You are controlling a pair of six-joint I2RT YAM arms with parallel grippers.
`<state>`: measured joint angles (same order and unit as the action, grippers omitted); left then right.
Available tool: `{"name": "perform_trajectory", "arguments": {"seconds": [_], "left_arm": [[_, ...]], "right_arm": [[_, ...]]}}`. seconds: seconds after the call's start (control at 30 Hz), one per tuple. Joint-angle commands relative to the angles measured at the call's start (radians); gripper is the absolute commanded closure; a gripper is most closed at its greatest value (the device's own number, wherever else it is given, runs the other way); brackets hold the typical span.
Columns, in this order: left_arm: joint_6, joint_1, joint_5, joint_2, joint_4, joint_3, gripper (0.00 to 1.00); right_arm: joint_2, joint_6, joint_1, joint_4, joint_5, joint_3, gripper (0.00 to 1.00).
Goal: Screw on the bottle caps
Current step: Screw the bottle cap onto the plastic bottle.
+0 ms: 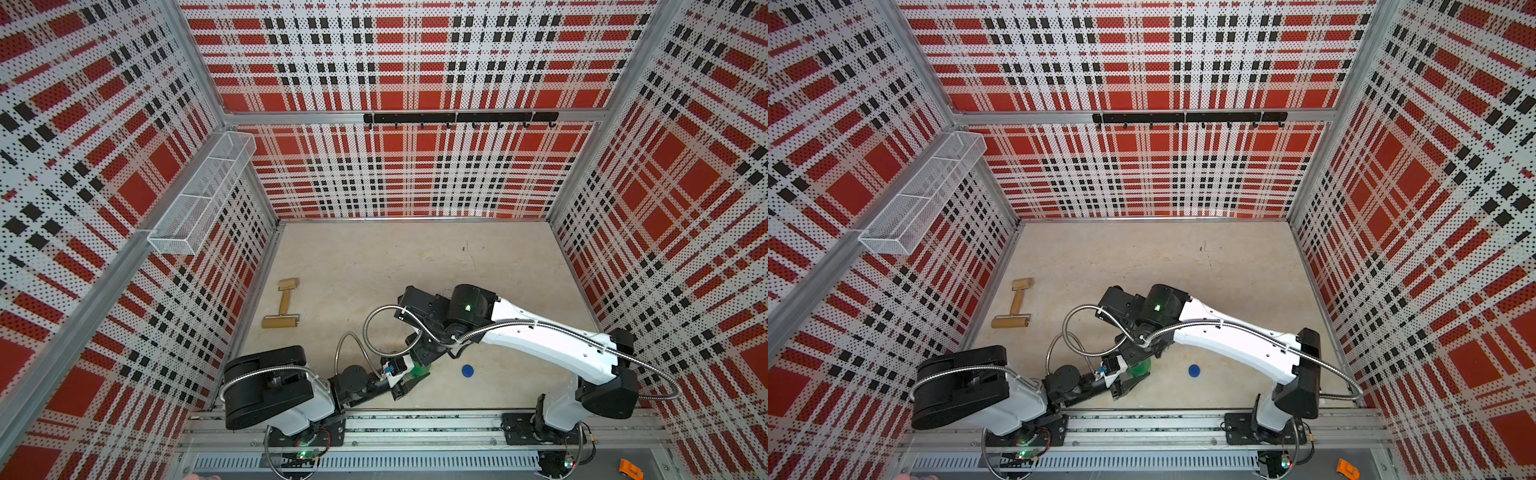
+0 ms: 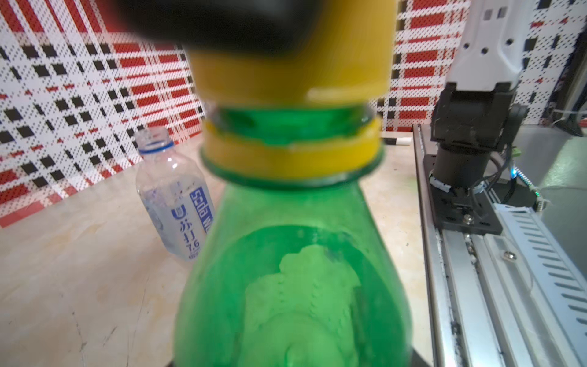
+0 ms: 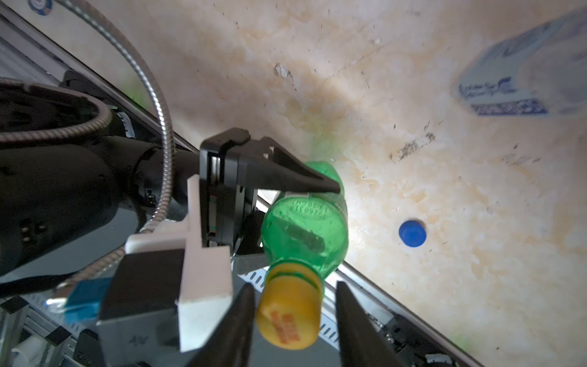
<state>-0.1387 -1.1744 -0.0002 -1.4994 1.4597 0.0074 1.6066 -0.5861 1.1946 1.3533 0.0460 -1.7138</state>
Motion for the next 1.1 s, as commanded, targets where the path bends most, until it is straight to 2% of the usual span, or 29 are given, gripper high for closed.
{"name": "perform_trajectory", "arguments": {"seconds": [0.0, 0.07, 0.2, 0.37, 0.6, 0.8, 1.07], "left_arm": [[-0.018, -0.004, 0.039, 0.01, 0.085, 0.007, 0.45], [-0.011, 0.0, 0.056, 0.007, 0.085, 0.008, 0.45], [0.01, 0.009, 0.112, -0.005, 0.085, 0.012, 0.44], [0.025, 0.012, 0.169, -0.025, 0.083, 0.018, 0.44], [0.042, 0.013, 0.232, -0.057, 0.082, 0.032, 0.44], [0.044, 0.013, 0.246, -0.069, 0.082, 0.037, 0.44], [0.042, 0.013, 0.253, -0.08, 0.082, 0.043, 0.44]], "right_arm": [[-0.092, 0.057, -0.019, -0.025, 0.086, -0.066, 0.39], [-0.12, 0.107, -0.027, -0.011, 0.13, -0.086, 0.36], [-0.175, 0.292, -0.029, -0.006, 0.183, -0.112, 0.31], [-0.255, 0.534, -0.029, -0.032, 0.093, 0.005, 0.29], [-0.254, 0.782, 0.027, -0.046, -0.038, 0.096, 0.33], [-0.199, 0.91, 0.036, -0.027, -0.131, 0.111, 0.39], [-0.163, 0.945, 0.071, -0.023, -0.124, 0.14, 0.45]]}}
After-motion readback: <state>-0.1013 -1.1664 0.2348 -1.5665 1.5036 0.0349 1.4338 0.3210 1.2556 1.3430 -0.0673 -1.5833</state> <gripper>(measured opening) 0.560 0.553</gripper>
